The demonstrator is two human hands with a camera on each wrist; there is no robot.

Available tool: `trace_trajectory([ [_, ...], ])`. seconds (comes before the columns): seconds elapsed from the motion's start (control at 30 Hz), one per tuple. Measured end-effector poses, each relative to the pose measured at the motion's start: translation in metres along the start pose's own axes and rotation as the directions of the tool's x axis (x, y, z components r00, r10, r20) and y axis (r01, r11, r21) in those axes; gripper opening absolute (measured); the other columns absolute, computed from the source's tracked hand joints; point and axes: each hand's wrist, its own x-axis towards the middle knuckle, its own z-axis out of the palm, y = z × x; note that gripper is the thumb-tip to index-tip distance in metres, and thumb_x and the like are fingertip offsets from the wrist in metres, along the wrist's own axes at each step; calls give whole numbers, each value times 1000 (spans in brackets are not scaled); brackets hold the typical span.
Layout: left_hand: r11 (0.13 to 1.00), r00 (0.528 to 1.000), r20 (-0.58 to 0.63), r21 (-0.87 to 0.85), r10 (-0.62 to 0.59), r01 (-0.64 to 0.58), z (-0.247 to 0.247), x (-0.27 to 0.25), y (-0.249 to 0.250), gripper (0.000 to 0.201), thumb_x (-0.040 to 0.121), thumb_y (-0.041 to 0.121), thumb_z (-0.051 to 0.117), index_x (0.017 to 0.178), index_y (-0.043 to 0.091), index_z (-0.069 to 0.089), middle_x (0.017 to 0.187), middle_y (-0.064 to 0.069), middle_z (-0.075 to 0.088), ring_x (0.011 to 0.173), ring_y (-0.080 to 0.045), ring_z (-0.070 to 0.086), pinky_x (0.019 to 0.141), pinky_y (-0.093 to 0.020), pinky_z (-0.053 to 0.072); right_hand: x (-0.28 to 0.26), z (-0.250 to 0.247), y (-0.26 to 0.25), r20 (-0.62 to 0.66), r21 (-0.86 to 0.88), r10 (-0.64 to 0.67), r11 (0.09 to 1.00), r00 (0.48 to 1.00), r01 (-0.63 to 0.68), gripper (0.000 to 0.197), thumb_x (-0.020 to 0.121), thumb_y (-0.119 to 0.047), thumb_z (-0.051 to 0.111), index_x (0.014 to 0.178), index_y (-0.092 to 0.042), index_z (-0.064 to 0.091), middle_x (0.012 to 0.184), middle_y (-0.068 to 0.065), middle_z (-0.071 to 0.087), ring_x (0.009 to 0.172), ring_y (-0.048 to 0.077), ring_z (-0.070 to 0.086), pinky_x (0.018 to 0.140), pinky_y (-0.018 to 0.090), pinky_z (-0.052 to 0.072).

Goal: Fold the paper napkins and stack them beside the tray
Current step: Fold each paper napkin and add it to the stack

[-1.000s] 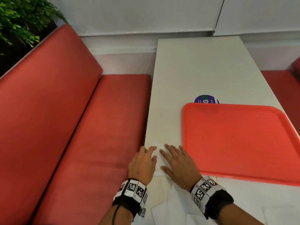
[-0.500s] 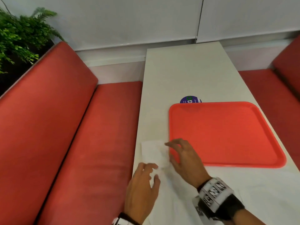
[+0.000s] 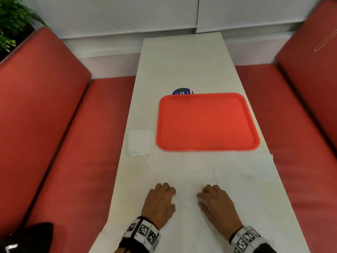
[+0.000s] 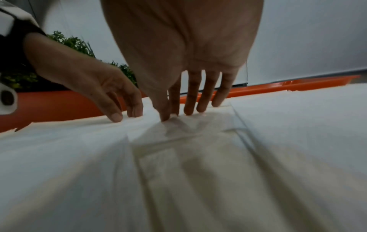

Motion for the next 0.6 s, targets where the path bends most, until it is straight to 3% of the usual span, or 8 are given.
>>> trace_trajectory([
  [0.2, 998, 999, -21, 37, -50, 50, 1, -3, 8, 38, 95, 32, 56, 133, 28, 51, 135, 8, 50, 126, -16, 45, 101, -31, 37, -1, 1, 6, -85, 24, -36, 999, 996, 38, 24, 69, -18, 88, 85, -27, 73, 76, -11, 64, 67, 13, 60, 57, 25, 46],
  [0.37, 993, 987, -119, -70, -106, 99, 9, -11, 10, 38, 93, 32, 60, 131, 28, 54, 134, 8, 51, 124, -15, 46, 98, -28, 39, 1, -3, -1, -27, 68, 47, 997, 999, -45, 40, 78, -42, 75, 111, -20, 69, 86, -4, 68, 75, 19, 66, 64, 34, 53],
  [0.43, 946, 944, -185, -230, -273, 229, 11, -15, 7, 42, 91, 32, 66, 131, 23, 56, 135, 2, 51, 123, -19, 47, 99, -31, 41, 4, -2, -5, 32, -33, 45, 998, 998, -44, 44, 73, -48, 76, 106, -20, 69, 88, 0, 67, 73, 21, 65, 63, 35, 52],
  [0.5, 846, 862, -168, -350, -478, 401, 10, -19, -1, 49, 90, 35, 69, 134, 19, 52, 135, -5, 48, 125, -25, 46, 101, -38, 44, 5, -2, -9, 36, -93, 39, 995, 999, -35, 43, 71, -48, 75, 103, -19, 69, 90, 1, 66, 74, 23, 64, 64, 36, 51],
  [0.53, 816, 835, -133, -342, -534, 467, 10, -20, -5, 52, 90, 37, 69, 135, 18, 49, 136, -7, 47, 125, -27, 46, 102, -39, 44, 5, -2, -10, 25, -104, 30, 994, 999, -28, 42, 71, -46, 76, 102, -19, 69, 91, 2, 66, 75, 24, 63, 65, 37, 50],
  [0.6, 812, 829, -84, -281, -552, 512, 10, -22, -9, 53, 91, 39, 68, 134, 16, 48, 133, -8, 49, 123, -28, 48, 103, -40, 44, 4, -4, -12, 18, -123, 17, 992, 1000, -15, 39, 69, -42, 79, 99, -18, 70, 89, 2, 66, 74, 24, 63, 65, 37, 51],
])
